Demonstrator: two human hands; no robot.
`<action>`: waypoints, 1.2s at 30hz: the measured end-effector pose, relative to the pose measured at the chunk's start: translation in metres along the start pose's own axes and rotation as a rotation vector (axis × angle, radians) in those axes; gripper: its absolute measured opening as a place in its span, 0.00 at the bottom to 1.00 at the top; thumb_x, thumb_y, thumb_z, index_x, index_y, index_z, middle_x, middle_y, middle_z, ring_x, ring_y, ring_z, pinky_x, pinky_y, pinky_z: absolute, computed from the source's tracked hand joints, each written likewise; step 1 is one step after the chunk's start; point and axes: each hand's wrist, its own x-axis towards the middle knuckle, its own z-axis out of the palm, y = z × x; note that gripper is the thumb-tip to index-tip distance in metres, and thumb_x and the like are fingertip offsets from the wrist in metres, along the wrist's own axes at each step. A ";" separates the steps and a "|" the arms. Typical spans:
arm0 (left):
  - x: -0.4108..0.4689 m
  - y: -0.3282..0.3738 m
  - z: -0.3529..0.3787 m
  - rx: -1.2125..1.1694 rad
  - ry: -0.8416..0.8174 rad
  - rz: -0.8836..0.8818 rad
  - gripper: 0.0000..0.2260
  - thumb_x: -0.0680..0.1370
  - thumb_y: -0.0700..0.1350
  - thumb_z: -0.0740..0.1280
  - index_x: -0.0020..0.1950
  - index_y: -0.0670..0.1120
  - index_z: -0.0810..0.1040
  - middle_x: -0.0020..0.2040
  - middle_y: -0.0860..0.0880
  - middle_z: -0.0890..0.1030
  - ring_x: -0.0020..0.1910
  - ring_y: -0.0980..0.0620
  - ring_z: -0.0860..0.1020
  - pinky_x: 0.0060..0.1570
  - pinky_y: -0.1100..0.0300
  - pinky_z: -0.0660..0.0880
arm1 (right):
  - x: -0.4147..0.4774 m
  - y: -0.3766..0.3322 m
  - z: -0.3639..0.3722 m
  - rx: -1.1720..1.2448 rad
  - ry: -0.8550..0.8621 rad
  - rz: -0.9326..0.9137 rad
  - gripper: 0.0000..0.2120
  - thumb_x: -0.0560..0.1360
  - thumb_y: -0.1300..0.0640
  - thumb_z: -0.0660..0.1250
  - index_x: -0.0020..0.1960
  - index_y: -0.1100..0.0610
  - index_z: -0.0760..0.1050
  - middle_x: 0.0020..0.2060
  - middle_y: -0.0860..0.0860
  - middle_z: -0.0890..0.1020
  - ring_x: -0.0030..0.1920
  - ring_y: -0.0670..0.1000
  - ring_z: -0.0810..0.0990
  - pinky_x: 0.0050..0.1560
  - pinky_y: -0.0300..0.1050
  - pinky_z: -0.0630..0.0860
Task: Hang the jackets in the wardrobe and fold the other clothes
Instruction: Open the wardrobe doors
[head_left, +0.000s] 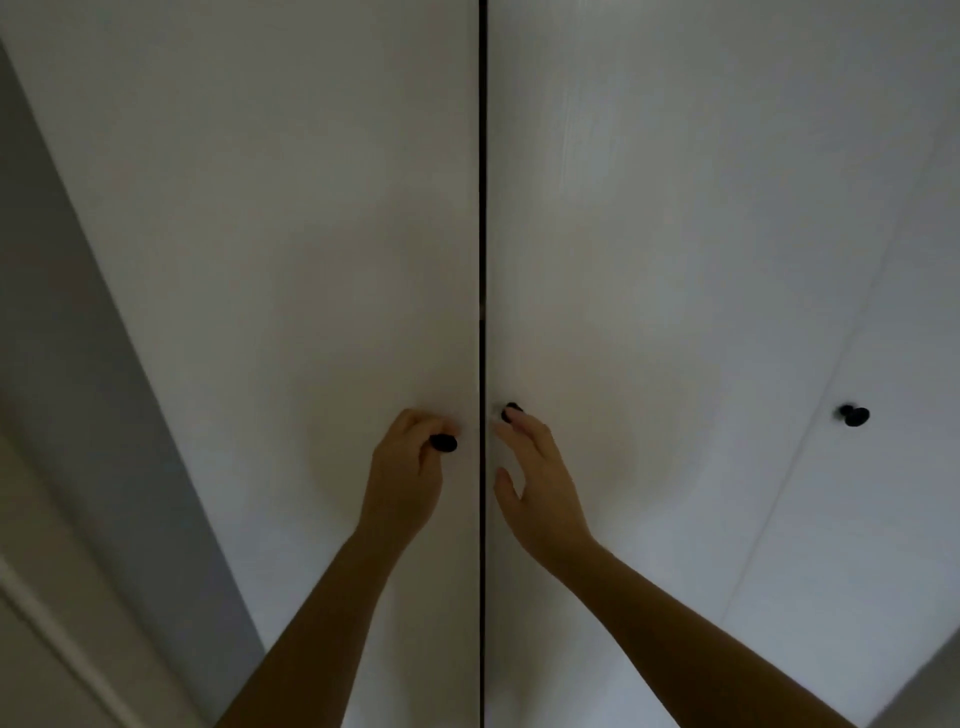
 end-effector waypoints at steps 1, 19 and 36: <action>-0.004 0.001 -0.005 -0.018 -0.001 -0.007 0.14 0.73 0.26 0.59 0.47 0.38 0.81 0.45 0.47 0.78 0.43 0.55 0.76 0.49 0.76 0.69 | -0.001 -0.005 0.002 0.122 -0.059 0.080 0.24 0.77 0.61 0.65 0.71 0.54 0.66 0.67 0.46 0.70 0.66 0.40 0.68 0.68 0.36 0.66; 0.058 0.102 -0.017 0.514 0.181 -0.316 0.51 0.70 0.63 0.70 0.76 0.50 0.35 0.77 0.42 0.39 0.75 0.35 0.45 0.68 0.37 0.59 | -0.007 -0.025 0.024 0.218 -0.408 0.332 0.07 0.77 0.51 0.65 0.44 0.52 0.71 0.40 0.49 0.78 0.37 0.44 0.77 0.39 0.32 0.72; -0.019 0.087 -0.114 0.179 0.142 -0.167 0.49 0.73 0.45 0.70 0.74 0.55 0.32 0.77 0.51 0.38 0.76 0.41 0.46 0.71 0.42 0.59 | -0.060 -0.112 0.052 0.217 -0.987 0.408 0.27 0.74 0.55 0.67 0.71 0.59 0.65 0.66 0.57 0.73 0.66 0.58 0.72 0.64 0.50 0.70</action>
